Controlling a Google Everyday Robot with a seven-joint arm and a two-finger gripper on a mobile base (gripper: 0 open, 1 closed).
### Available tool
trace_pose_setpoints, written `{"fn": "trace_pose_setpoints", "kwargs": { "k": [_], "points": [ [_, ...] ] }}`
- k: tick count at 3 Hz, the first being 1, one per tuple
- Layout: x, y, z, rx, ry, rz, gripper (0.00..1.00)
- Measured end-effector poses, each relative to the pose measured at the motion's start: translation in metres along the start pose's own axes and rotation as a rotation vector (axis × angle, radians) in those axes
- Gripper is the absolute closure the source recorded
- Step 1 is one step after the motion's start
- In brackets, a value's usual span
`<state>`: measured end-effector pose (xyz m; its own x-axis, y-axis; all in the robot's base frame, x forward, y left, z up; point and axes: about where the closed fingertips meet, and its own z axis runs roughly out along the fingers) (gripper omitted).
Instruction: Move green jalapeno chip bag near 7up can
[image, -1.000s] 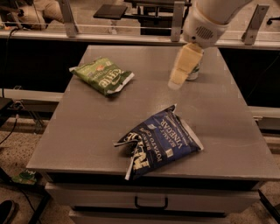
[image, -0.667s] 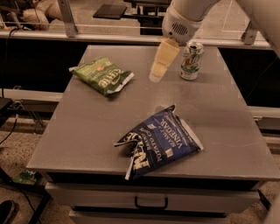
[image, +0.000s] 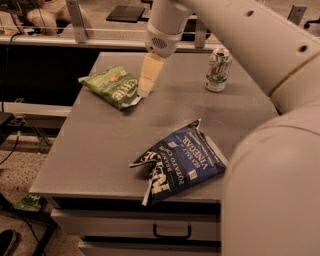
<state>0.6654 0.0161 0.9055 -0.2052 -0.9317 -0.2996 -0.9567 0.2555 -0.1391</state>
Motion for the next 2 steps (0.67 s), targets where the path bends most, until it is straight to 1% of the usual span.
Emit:
{"fn": "trace_pose_setpoints", "kwargs": {
  "k": [1,2],
  "points": [
    [-0.020,-0.003,0.035,-0.032,0.040,-0.007,0.00],
    [-0.039,0.000,0.052,-0.054,0.050,-0.017,0.00]
  ]
}}
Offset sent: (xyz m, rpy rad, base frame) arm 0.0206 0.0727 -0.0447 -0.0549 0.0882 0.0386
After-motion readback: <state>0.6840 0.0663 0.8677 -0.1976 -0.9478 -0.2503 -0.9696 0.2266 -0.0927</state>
